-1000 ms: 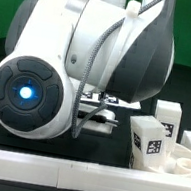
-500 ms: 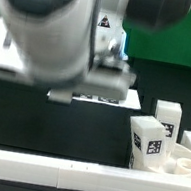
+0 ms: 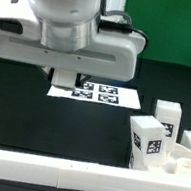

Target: Assemble stool

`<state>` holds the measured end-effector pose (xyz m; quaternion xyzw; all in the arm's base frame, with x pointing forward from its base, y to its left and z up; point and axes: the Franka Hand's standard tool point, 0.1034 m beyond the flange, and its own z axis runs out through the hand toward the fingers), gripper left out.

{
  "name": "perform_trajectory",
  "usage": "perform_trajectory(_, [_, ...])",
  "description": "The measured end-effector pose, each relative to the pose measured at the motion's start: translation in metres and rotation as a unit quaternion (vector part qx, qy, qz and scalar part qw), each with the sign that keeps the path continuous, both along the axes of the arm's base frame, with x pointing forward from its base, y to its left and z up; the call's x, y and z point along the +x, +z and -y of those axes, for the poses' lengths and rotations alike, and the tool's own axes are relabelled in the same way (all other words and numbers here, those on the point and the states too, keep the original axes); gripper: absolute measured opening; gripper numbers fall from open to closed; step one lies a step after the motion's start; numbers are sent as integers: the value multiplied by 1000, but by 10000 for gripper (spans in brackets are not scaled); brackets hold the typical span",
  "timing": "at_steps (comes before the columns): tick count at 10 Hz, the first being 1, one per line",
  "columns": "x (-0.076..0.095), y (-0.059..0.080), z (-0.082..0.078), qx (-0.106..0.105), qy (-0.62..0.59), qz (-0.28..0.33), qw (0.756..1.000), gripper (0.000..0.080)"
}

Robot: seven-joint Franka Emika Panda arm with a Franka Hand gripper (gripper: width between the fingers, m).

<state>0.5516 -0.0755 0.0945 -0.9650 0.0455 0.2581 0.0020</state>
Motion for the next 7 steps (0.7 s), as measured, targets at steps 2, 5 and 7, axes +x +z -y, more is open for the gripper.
perform_trajectory(2, [28, 51, -62, -4, 1, 73, 997, 334])
perform_trajectory(5, [38, 75, -97, -8, 10, 176, 984, 334])
perform_trajectory(7, [50, 74, -102, -14, 7, 256, 967, 334])
